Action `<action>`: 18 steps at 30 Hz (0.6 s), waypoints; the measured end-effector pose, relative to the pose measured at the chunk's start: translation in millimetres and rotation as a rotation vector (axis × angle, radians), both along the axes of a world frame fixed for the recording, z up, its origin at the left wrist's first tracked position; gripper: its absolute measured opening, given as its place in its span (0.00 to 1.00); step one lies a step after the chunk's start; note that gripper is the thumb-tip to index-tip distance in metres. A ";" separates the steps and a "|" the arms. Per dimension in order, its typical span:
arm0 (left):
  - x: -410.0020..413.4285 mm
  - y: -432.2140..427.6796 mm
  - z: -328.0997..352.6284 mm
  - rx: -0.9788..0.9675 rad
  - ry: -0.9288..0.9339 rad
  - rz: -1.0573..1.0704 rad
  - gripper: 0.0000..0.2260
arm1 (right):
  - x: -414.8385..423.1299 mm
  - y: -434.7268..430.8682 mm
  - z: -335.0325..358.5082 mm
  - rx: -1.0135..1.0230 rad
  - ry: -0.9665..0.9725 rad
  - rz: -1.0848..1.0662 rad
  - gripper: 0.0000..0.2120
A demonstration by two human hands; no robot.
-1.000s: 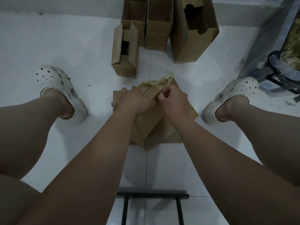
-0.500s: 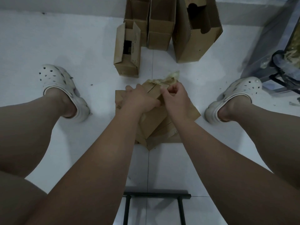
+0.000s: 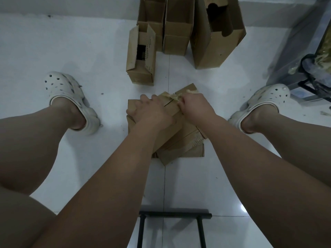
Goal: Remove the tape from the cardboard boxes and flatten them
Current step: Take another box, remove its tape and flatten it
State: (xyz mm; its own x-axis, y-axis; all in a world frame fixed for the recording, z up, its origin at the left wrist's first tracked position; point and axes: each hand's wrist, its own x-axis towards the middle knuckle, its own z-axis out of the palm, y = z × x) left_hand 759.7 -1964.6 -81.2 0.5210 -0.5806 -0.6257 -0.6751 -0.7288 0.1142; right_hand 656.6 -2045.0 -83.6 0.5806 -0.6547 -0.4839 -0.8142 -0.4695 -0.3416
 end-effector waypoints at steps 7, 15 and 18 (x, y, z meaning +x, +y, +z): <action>18.0 4.0 -2.6 -0.046 -0.074 -0.213 0.36 | -12.2 0.8 1.0 -0.006 -0.072 0.145 0.12; 30.1 0.0 3.0 -0.169 -0.173 -0.262 0.42 | -7.9 -5.0 7.6 0.040 -0.212 -0.072 0.15; 26.0 4.3 5.4 -0.205 -0.176 -0.224 0.41 | -10.3 -5.8 12.9 0.081 -0.270 -0.152 0.15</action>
State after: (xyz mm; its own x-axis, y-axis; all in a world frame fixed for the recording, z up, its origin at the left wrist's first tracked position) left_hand 785.7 -1960.3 -75.8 0.4558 -0.7973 -0.3957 -0.8382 -0.5341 0.1105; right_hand 646.4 -2050.8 -70.7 0.5938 -0.7096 -0.3793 -0.7475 -0.3121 -0.5864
